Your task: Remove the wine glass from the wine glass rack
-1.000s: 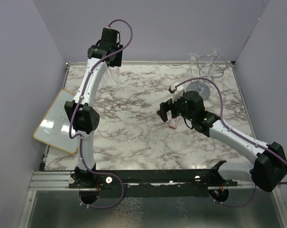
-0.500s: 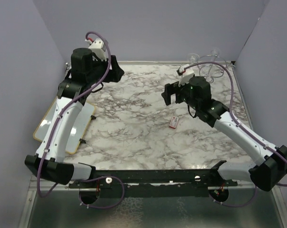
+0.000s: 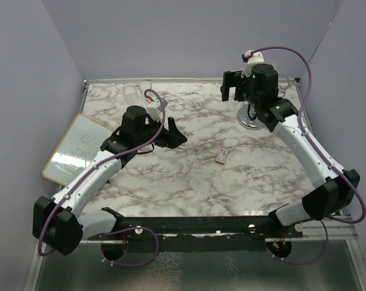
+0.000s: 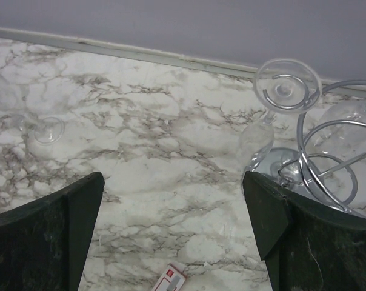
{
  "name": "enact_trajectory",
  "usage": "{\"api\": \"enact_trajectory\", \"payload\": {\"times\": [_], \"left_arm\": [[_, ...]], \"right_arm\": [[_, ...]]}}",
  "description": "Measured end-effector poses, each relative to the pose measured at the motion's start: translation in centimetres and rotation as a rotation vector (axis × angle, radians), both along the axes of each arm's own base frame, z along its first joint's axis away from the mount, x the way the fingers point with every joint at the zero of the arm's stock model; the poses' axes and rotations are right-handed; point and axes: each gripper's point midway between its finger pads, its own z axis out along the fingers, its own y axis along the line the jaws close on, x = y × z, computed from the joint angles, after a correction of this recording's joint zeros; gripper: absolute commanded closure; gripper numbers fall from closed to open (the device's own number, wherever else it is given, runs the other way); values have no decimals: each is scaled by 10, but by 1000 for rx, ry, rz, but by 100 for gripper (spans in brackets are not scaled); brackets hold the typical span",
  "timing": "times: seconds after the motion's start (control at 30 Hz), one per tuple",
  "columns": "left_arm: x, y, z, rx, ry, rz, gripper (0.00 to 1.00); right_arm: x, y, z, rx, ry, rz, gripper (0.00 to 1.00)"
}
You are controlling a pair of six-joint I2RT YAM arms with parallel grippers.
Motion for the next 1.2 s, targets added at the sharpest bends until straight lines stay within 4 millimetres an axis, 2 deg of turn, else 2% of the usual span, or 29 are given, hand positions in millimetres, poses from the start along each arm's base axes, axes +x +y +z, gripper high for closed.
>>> {"api": "enact_trajectory", "payload": {"times": [0.1,0.2,0.57,0.63,0.8,0.9,1.1,1.2], "left_arm": [[-14,-13,-11,4,11,-50,23],[-20,-20,-12,4,-2,-78,22],[-20,-16,-7,34,-70,-90,21],[-19,-15,-7,38,-75,-89,21],[-19,-14,-8,46,-75,-82,21],[-18,-14,-8,47,-76,-80,21],[-18,-14,-9,50,-75,-81,21],[-17,-14,-11,53,-71,-81,21]], "right_arm": [[16,-5,-1,-3,9,-27,0],[32,-9,-3,-9,17,-50,0],[85,-33,-16,-127,45,-131,0],[91,-37,-20,-163,51,-138,0],[104,-44,-33,-273,77,-136,9],[106,-48,-41,-338,89,-129,10],[112,-58,-40,-524,76,-177,12],[116,-52,-42,-637,61,-199,15]]}}
